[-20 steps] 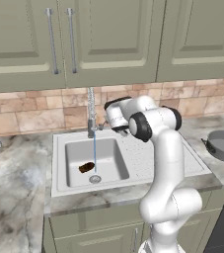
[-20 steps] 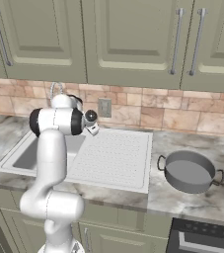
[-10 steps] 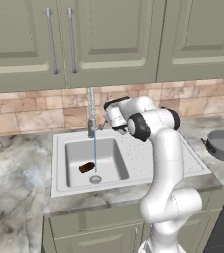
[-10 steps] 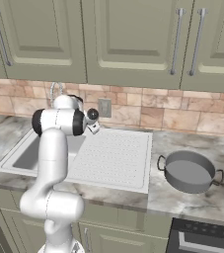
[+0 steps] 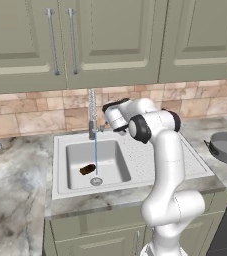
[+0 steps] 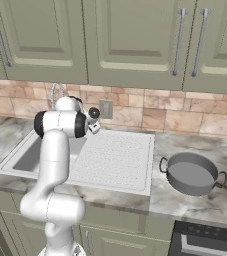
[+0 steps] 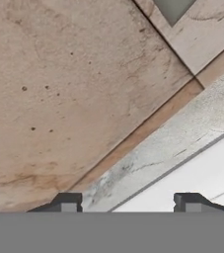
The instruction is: Dump the sweet potato from the pot into the sink. Then turn on the water and wash the sweet potato. Then turn off the water and put the sweet potato back in the pot.
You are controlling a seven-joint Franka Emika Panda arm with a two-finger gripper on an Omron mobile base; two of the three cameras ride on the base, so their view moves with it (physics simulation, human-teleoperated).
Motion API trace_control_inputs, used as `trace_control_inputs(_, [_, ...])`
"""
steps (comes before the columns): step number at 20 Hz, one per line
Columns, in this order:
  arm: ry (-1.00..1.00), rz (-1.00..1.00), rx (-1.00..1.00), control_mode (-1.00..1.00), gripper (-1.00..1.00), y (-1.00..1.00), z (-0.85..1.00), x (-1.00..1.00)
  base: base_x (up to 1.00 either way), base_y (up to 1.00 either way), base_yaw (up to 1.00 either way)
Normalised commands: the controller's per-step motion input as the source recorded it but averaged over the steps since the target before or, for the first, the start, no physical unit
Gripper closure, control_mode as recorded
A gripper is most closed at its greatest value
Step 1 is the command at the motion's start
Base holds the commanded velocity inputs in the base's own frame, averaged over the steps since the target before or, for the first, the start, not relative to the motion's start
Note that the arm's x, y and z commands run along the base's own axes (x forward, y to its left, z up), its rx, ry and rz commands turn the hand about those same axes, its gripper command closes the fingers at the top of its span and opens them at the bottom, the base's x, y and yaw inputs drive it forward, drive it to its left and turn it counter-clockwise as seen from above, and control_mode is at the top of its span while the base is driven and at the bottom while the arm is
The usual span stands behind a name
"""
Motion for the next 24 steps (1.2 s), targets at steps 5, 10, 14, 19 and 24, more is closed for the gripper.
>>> trace_control_inputs(5, [0.00,0.03,0.00,-1.00,-1.00,0.71,-0.07,0.00,0.00,0.00,0.00])
trace_control_inputs(10, [0.00,0.06,0.00,-1.00,-1.00,0.71,-0.03,0.00,0.00,0.00,0.00])
trace_control_inputs(14, [0.00,0.06,0.00,-1.00,-1.00,0.74,-0.02,0.03,0.00,0.00,0.00])
trace_control_inputs(19, [0.00,0.06,0.00,-1.00,-1.00,0.73,-0.04,0.10,0.00,0.00,0.00])
trace_control_inputs(24, [0.00,0.02,0.00,-1.00,-1.00,0.33,-0.01,-0.02,0.00,0.00,0.00])
